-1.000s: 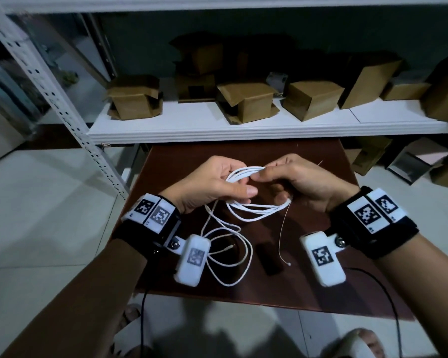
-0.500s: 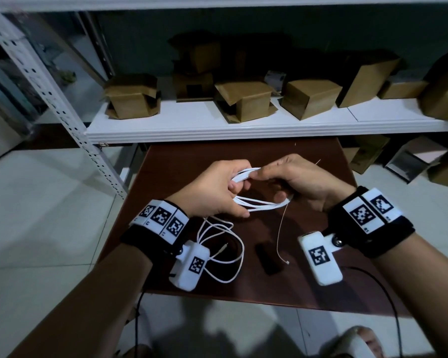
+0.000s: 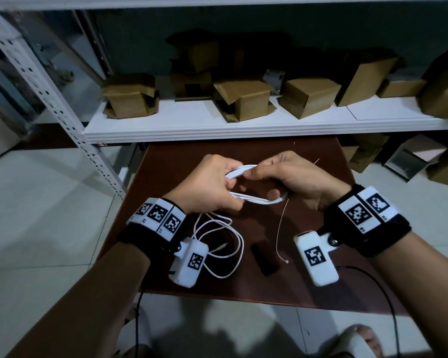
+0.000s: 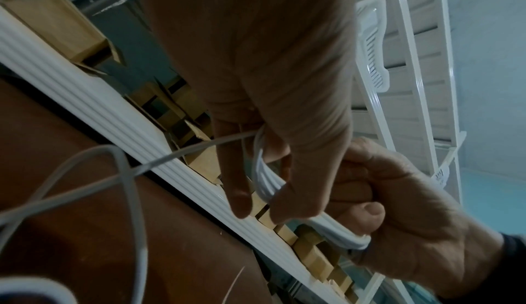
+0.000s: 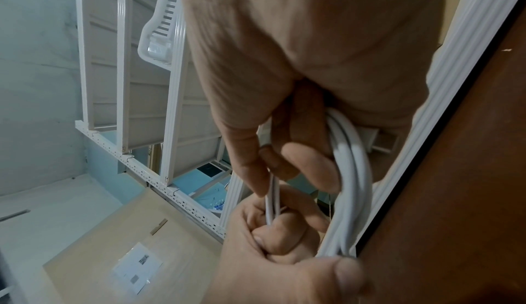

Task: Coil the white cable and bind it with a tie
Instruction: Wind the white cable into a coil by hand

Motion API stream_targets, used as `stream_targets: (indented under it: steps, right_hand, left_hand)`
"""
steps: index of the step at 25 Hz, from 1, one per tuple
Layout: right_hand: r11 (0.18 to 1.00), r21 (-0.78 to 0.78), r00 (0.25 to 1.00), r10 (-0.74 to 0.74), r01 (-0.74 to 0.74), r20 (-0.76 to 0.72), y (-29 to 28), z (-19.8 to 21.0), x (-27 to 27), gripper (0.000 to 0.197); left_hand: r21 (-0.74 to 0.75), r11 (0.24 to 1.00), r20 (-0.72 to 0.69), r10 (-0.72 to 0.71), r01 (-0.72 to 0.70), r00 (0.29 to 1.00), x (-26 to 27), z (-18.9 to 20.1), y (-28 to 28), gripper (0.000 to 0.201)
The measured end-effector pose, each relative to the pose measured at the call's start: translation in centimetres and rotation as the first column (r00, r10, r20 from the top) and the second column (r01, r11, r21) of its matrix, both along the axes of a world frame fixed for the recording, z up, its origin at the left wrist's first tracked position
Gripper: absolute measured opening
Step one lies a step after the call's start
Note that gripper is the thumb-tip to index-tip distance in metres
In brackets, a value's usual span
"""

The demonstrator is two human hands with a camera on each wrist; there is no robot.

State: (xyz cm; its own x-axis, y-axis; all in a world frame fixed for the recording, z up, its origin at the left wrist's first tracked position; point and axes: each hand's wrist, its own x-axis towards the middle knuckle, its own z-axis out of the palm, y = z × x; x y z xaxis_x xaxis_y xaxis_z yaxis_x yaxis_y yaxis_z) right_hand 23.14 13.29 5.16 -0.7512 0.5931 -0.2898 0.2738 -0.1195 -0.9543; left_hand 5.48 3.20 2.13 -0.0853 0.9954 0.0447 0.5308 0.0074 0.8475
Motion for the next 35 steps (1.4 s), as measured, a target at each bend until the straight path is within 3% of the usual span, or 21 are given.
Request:
stream_targets:
  steps: [2, 5, 8, 11, 14, 17, 19, 21, 23, 27, 31, 35]
  right_hand:
    - [1.0, 0.002, 1.0, -0.01, 0.01, 0.022, 0.0, 0.0, 0.4, 0.022]
    - [0.999, 0.029, 0.999, -0.044, 0.044, 0.01, 0.0, -0.3, 0.7, 0.02]
    - [0.987, 0.032, 0.986, -0.157, 0.159, -0.061, 0.2, -0.2, 0.7, 0.02]
    - [0.967, -0.013, 0.955, -0.255, 0.256, -0.149, 0.8, 0.2, 0.7, 0.023]
    - [0.964, 0.006, 0.95, -0.261, 0.266, -0.172, 1.0, 0.4, 0.8, 0.036]
    - [0.973, 0.002, 0.955, -0.225, 0.23, -0.191, 0.9, 0.6, 0.7, 0.026]
    - [0.976, -0.027, 0.956, -0.216, 0.215, -0.2, 1.0, 0.5, 0.5, 0.03]
    - [0.975, -0.045, 0.958, -0.224, 0.219, -0.181, 0.9, 0.4, 0.4, 0.018]
    - [0.975, -0.06, 0.961, -0.221, 0.214, -0.169, 0.9, 0.3, 0.3, 0.005]
    - [0.966, -0.136, 0.96, -0.238, 0.219, -0.148, 0.7, -0.1, 0.1, 0.03]
    - [0.962, -0.189, 0.96, -0.229, 0.197, -0.164, 0.4, -0.4, 0.2, 0.026]
    - [0.962, -0.232, 0.963, -0.189, 0.143, -0.19, 0.0, -0.4, 0.2, 0.038]
  left_hand:
    - [-0.015, 0.999, 0.16, -0.041, 0.044, 0.986, 0.2, -0.1, 0.0, 0.027]
    - [-0.008, 1.0, 0.408, -0.024, 0.03, 0.912, 0.8, -0.5, 0.1, 0.019]
    - [-0.028, 0.999, 0.674, -0.014, 0.044, 0.739, 1.5, -0.5, 0.1, 0.019]
    - [0.03, 0.992, 0.797, -0.099, 0.124, 0.596, 2.2, -0.4, 0.0, 0.014]
    - [0.013, 0.995, 0.819, -0.067, 0.098, 0.57, 1.8, -0.1, 0.2, 0.03]
    - [-0.012, 1.0, 0.832, 0.005, 0.01, 0.555, 1.1, 0.4, 0.6, 0.042]
    - [-0.016, 0.999, 0.839, 0.035, -0.041, 0.543, 1.0, 0.3, 0.8, 0.042]
    - [-0.032, 0.996, 0.851, 0.07, -0.081, 0.52, 1.2, -0.4, 1.1, 0.038]
    - [-0.042, 0.994, 0.879, 0.086, -0.104, 0.469, 1.2, -1.0, 1.3, 0.037]
    - [-0.069, 0.994, 0.928, 0.096, -0.088, 0.359, 1.6, -1.3, 1.3, 0.04]
    - [-0.102, 0.994, 0.954, 0.11, -0.046, 0.277, 1.8, -0.7, 1.2, 0.041]
    - [-0.089, 0.991, 0.908, 0.12, -0.096, 0.402, 1.9, -0.8, 1.2, 0.034]
